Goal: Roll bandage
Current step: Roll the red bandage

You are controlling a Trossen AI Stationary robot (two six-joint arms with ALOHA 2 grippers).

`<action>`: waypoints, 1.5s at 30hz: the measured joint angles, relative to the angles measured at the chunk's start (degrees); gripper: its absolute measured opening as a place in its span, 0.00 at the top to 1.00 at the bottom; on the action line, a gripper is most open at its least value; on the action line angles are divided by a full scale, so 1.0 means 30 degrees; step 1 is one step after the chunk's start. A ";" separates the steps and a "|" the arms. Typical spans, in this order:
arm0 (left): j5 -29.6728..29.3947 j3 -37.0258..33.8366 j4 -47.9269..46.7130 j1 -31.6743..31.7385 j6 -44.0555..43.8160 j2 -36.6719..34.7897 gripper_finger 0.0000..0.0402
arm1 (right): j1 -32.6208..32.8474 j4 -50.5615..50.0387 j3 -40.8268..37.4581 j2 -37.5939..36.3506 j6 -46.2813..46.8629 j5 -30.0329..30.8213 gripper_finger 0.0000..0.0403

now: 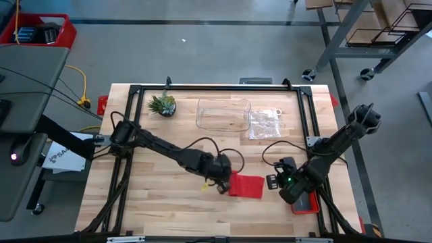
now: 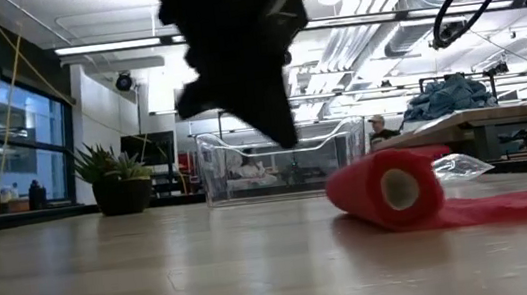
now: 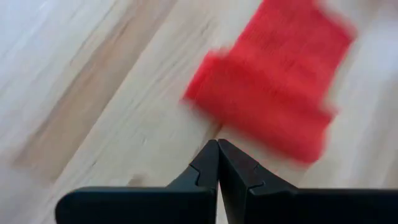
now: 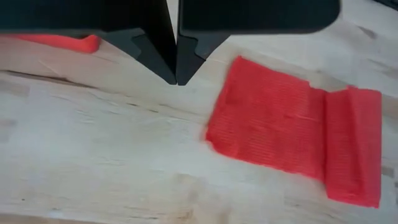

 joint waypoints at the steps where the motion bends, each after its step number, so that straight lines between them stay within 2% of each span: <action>1: -0.0020 -0.0083 -0.0338 -0.0117 0.0004 -0.0033 1.00 | 0.0000 -0.0058 0.0000 0.0042 -0.0010 0.0007 1.00; 6: 0.0165 -0.1719 0.1500 -0.0373 -0.0216 0.0164 1.00 | 0.0015 -0.0058 0.0000 0.0165 -0.0071 0.0129 1.00; 10: 0.0914 -0.2127 0.2726 0.0205 -0.0298 0.1047 1.00 | 0.0036 -0.0051 0.0000 0.0165 -0.0068 0.0144 1.00; 14: 0.2062 -0.1559 0.2821 0.0653 0.1056 0.1862 1.00 | 0.0036 -0.0104 0.0000 0.0172 -0.0470 0.0124 1.00; 17: 0.2134 -0.1302 0.3114 0.0720 0.1669 0.2025 1.00 | 0.0036 -0.0206 0.0000 0.0157 -0.0627 0.0002 1.00; 22: 0.2136 -0.0887 0.5319 0.0740 0.3271 0.2139 1.00 | 0.0036 -0.0253 -0.0007 0.0157 -0.0546 -0.0007 1.00; 27: 0.2569 0.0842 0.7169 0.0760 0.5005 0.2132 1.00 | 0.0036 -0.0392 -0.0007 0.0157 -0.0554 -0.0160 1.00; 34: 0.3026 0.4100 0.6786 0.0442 0.7443 0.2076 1.00 | 0.0036 -0.0544 -0.0007 0.0157 -0.0495 -0.0210 1.00; 37: 0.2824 0.4960 0.5137 0.0285 0.8160 0.2037 1.00 | 0.0036 -0.0543 -0.0007 0.0157 -0.0495 -0.0211 1.00; 41: 0.1479 0.4962 0.1386 0.0026 0.8798 0.2110 1.00 | 0.0036 -0.0539 -0.0015 0.0157 -0.0503 -0.0212 1.00; 45: 0.1248 0.3605 0.0104 0.0277 0.8336 0.2208 1.00 | 0.0036 -0.0602 -0.0015 0.0157 -0.0648 -0.0211 1.00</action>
